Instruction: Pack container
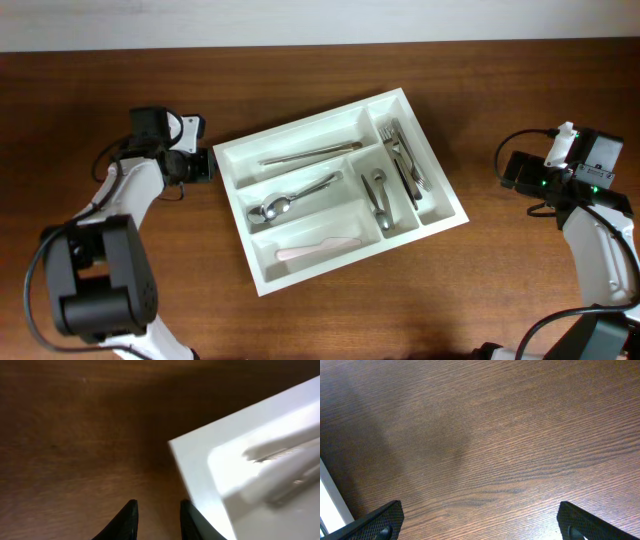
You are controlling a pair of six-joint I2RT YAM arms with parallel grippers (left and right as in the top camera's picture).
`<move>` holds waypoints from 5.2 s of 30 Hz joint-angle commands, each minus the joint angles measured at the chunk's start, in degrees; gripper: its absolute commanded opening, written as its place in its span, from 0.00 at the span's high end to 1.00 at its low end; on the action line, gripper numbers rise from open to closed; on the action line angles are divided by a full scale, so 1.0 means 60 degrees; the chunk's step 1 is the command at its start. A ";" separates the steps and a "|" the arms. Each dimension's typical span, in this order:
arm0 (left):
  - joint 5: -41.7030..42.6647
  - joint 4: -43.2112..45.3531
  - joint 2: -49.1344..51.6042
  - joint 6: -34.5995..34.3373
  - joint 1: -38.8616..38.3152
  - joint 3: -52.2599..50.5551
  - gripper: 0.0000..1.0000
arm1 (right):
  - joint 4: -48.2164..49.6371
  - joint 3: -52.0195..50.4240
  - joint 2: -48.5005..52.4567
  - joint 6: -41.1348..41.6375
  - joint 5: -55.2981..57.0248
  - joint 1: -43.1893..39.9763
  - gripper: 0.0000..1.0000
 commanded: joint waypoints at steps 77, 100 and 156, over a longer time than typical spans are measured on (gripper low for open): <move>-0.0780 -0.2703 0.1249 -0.0736 -0.1005 0.2368 0.53 | 0.0000 0.0109 0.0036 -0.0058 -0.0022 -0.0051 0.01; -0.0794 -0.0885 0.1548 -0.0732 -0.0867 0.2368 0.80 | 0.0000 0.0109 0.0036 -0.0058 -0.0022 -0.0051 0.01; -0.2612 -0.5679 -0.0007 -0.0736 0.1461 0.8663 0.01 | -0.0011 0.0102 -0.0051 -0.0058 -0.0022 0.0040 0.01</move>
